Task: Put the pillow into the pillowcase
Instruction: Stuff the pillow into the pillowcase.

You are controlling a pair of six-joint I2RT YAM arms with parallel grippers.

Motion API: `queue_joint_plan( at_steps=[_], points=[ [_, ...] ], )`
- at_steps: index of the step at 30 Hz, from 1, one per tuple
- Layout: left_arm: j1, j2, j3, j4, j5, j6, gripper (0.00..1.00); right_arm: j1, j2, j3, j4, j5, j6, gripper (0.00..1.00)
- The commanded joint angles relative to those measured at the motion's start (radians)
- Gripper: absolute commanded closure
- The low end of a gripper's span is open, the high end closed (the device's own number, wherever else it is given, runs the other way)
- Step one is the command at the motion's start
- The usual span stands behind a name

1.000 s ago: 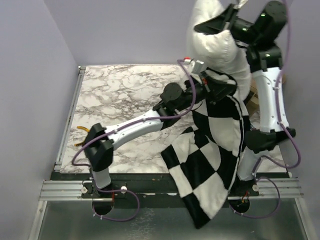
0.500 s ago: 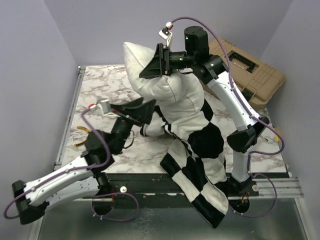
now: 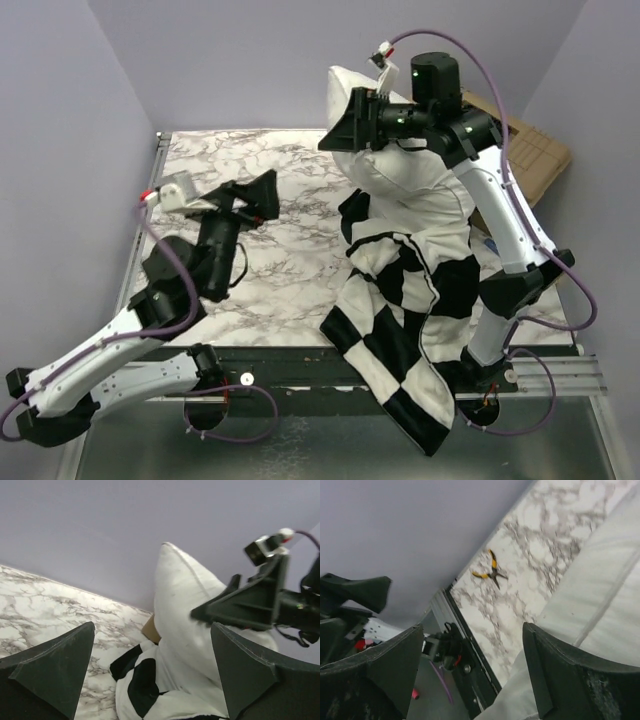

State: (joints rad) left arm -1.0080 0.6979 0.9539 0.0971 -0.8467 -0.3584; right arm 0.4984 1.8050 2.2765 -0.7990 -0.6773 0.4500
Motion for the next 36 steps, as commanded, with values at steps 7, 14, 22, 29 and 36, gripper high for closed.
queue_joint_plan(
  at_steps=[7, 14, 22, 29, 36],
  points=[
    [0.288, 0.534, 0.252, -0.171, 0.783, -0.414, 0.01, 0.008, 0.046, -0.166, -0.122, 0.073, -0.006, 0.16],
    [0.432, 0.546, -0.020, 0.345, 1.046, -0.793, 0.01, 0.005, 0.011, -0.228, -0.096, 0.136, 0.039, 0.16],
    [0.344, 0.639, 0.006, 0.517, 1.253, -0.763, 0.01, 0.000, 0.040, -0.230, -0.096, 0.192, 0.118, 0.15],
    [0.334, 0.371, -0.118, 0.109, 0.900, -0.598, 0.01, -0.043, 0.060, -0.239, -0.075, 0.206, 0.151, 0.16],
    [0.324, 0.328, -0.033, -0.113, 0.945, -0.533, 0.01, -0.067, 0.076, -0.246, -0.054, 0.173, 0.153, 0.16]
  ],
)
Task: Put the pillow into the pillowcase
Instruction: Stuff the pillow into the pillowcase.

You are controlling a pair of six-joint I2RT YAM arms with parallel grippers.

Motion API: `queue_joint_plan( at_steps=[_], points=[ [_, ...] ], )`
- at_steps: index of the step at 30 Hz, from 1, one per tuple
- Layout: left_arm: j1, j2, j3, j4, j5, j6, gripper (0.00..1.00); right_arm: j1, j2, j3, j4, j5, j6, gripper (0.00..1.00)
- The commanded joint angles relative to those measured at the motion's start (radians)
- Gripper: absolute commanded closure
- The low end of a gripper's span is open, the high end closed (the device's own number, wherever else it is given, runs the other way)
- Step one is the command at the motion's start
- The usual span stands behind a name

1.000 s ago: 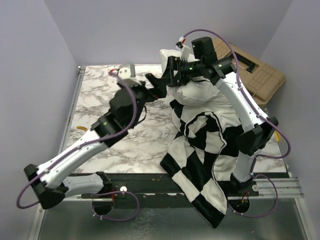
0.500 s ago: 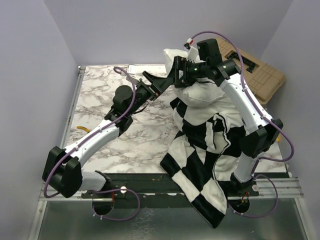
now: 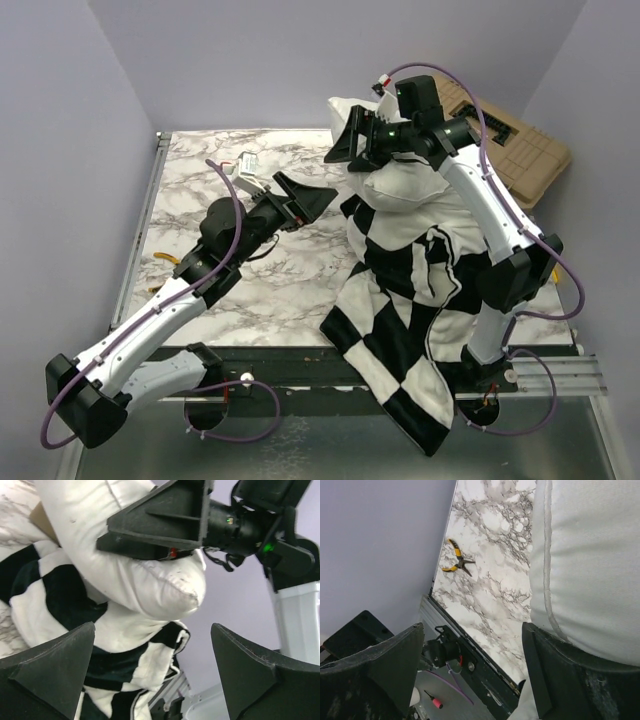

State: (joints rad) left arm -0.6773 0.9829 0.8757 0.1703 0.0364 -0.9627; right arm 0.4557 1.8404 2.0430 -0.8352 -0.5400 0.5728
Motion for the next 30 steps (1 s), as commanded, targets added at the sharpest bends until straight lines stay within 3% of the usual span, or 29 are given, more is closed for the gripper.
queue_joint_plan(
  at_steps=[1, 12, 16, 17, 18, 21, 22, 23, 27, 30],
  points=[
    [-0.020, 0.063, 0.062, -0.185, 0.082, 0.075, 0.01, -0.023, 0.043, -0.011, -0.017, 0.030, 0.031, 0.16],
    [-0.167, 0.389, 0.283, 0.052, 0.094, 0.120, 0.01, -0.025, 0.053, -0.020, -0.008, 0.010, 0.038, 0.16],
    [-0.194, 0.453, 0.327, 0.106, -0.038, 0.123, 0.01, -0.025, 0.057, -0.007, -0.019, 0.017, 0.034, 0.16],
    [-0.196, 0.463, 0.325, 0.141, -0.095, 0.117, 0.07, -0.026, 0.058, -0.003, -0.020, 0.018, 0.033, 0.16],
    [-0.196, 0.475, 0.324, 0.171, -0.136, 0.117, 0.20, -0.028, 0.060, 0.003, -0.021, 0.018, 0.034, 0.16],
    [-0.196, 0.511, 0.370, 0.205, -0.220, 0.172, 0.85, -0.045, 0.069, 0.078, -0.048, 0.025, 0.029, 0.15],
    [-0.195, 0.521, 0.403, 0.207, -0.236, 0.208, 0.95, -0.061, 0.071, 0.131, -0.065, 0.030, 0.029, 0.15],
    [-0.193, 0.530, 0.439, 0.207, -0.251, 0.246, 1.00, -0.085, 0.080, 0.210, -0.092, 0.045, 0.025, 0.15],
    [-0.168, 0.585, 0.601, 0.223, -0.250, 0.309, 1.00, -0.267, 0.085, 0.538, -0.086, -0.008, 0.088, 0.14],
    [-0.152, 0.655, 0.749, 0.267, -0.179, 0.334, 1.00, -0.412, -0.093, 0.360, 0.218, -0.090, 0.201, 0.14]
  ],
)
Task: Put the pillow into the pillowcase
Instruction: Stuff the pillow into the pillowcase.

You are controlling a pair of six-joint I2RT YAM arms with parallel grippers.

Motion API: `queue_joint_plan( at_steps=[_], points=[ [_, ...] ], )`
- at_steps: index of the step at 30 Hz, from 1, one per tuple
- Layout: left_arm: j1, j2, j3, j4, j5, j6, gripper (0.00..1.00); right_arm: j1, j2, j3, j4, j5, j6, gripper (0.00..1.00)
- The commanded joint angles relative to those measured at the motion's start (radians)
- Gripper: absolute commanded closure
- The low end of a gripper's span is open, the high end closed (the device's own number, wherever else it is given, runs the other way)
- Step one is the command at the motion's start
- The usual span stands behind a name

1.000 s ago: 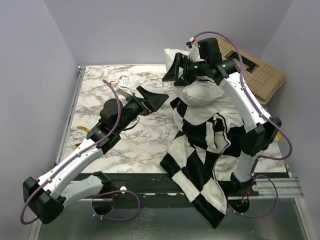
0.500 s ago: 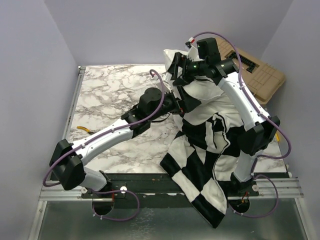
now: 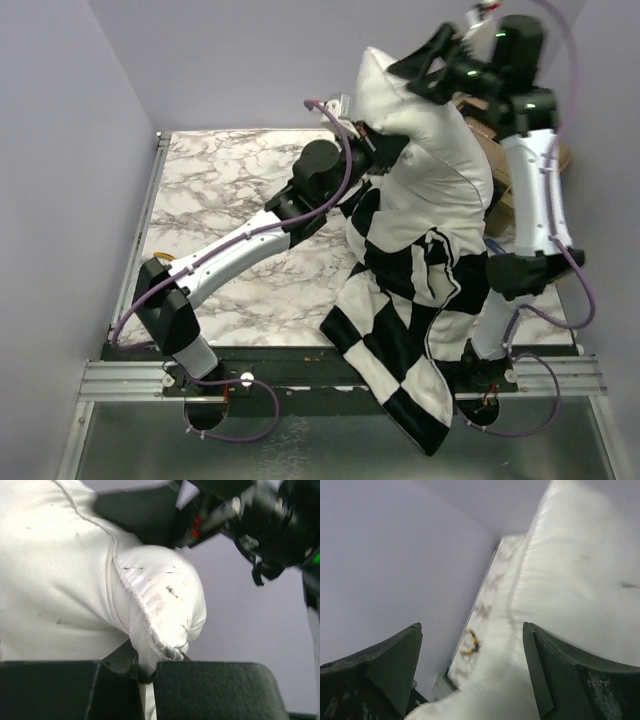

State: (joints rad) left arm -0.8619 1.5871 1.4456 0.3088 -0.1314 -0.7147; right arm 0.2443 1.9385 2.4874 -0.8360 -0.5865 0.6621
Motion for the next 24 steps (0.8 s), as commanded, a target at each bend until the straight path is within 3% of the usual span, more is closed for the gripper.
queue_joint_plan(
  at_steps=[1, 4, 7, 9, 10, 11, 13, 18, 24],
  points=[
    [0.035, 0.087, 0.243, 0.139, 0.022, 0.098, 1.00, -0.232, -0.286, -0.169, 0.317, -0.041, 0.145, 0.14],
    [0.041, 0.238, 0.525, 0.140, 0.103, 0.102, 1.00, -0.328, -0.444, -0.297, 0.508, 0.041, 0.170, 0.12],
    [0.032, 0.466, 0.980, 0.136, 0.184, 0.086, 1.00, -0.330, -0.509, -0.225, 0.478, 0.197, 0.086, 0.09],
    [0.026, 0.643, 1.291, 0.136, 0.148, 0.087, 1.00, -0.330, -0.513, -0.158, 0.426, 0.281, 0.015, 0.07],
    [0.028, 0.668, 1.389, 0.140, 0.111, 0.097, 1.00, -0.330, -0.515, -0.145, 0.413, 0.304, -0.008, 0.06],
    [0.036, 0.648, 1.382, 0.143, 0.095, 0.122, 1.00, -0.330, -0.517, -0.145, 0.409, 0.314, -0.023, 0.05],
    [0.056, 0.516, 1.211, 0.160, 0.119, 0.237, 1.00, -0.330, -0.515, -0.161, 0.394, 0.307, -0.028, 0.05],
    [0.117, 0.045, 0.575, 0.197, 0.051, 0.478, 1.00, -0.330, -0.526, -0.292, 0.349, 0.232, -0.033, 0.06],
    [0.131, -0.499, -0.032, -0.054, -0.262, 0.633, 1.00, -0.329, -0.521, -0.521, 0.129, 0.131, -0.148, 0.07]
  ],
)
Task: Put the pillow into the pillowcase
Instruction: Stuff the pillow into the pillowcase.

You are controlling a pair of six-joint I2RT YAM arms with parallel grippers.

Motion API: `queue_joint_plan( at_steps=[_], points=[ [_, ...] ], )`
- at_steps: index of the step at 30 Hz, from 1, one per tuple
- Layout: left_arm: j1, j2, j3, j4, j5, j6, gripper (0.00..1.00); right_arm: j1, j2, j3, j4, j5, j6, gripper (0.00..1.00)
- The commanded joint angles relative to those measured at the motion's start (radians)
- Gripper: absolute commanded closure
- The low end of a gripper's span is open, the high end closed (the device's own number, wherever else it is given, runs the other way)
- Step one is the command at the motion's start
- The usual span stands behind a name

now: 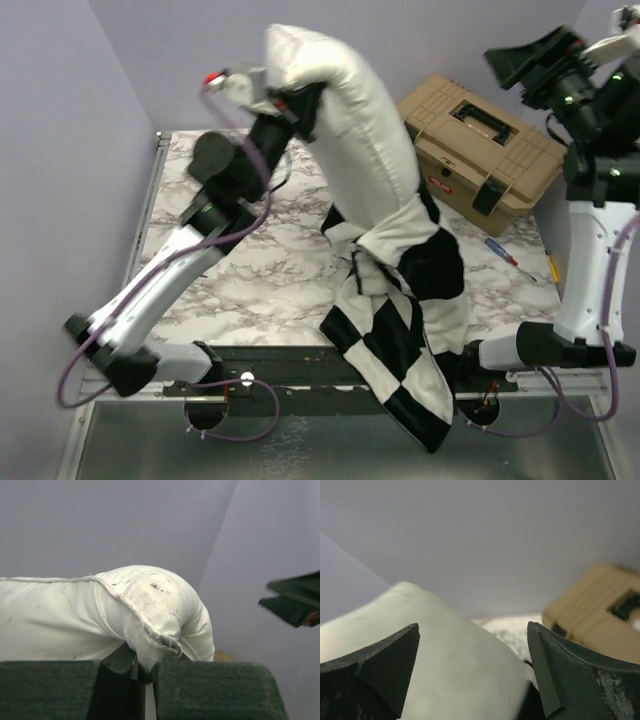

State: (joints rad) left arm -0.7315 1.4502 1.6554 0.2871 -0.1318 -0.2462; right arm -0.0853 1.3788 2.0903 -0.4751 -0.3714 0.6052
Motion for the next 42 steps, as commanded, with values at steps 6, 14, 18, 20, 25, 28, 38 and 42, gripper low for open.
queue_joint_plan(
  at_steps=[6, 14, 18, 20, 25, 28, 38, 42],
  points=[
    [-0.001, -0.785, -0.484, -0.440, -0.506, 0.074, 1.00, 0.050, 0.049, -0.462, -0.391, -0.213, -0.184, 0.06],
    [0.000, -0.998, -0.500, -0.796, -0.586, -0.023, 1.00, 0.434, 0.136, -0.730, -0.397, -0.374, -0.161, 0.06],
    [0.001, -0.986, -0.522, -0.823, -0.541, -0.059, 1.00, 0.580, 0.265, -0.709, -0.350, -0.433, -0.153, 0.06],
    [0.000, -0.973, -0.533, -0.817, -0.531, -0.072, 1.00, 0.639, 0.332, -0.664, -0.335, -0.443, -0.144, 0.15],
    [0.001, -0.908, -0.538, -0.750, -0.468, -0.040, 1.00, 0.647, 0.384, -0.506, -0.290, -0.336, -0.085, 1.00],
    [0.000, -0.863, -0.546, -0.673, -0.406, -0.020, 1.00, 0.623, 0.422, -0.193, -0.424, -0.174, -0.165, 1.00],
    [0.001, -0.780, -0.602, -0.491, -0.333, 0.017, 1.00, 0.545, 0.446, 0.217, -0.232, -0.065, -0.197, 1.00],
    [0.000, -0.840, -0.742, -0.493, -0.282, -0.045, 1.00, 0.544, 0.514, 0.185, -0.298, 0.003, -0.210, 0.69]
  ],
)
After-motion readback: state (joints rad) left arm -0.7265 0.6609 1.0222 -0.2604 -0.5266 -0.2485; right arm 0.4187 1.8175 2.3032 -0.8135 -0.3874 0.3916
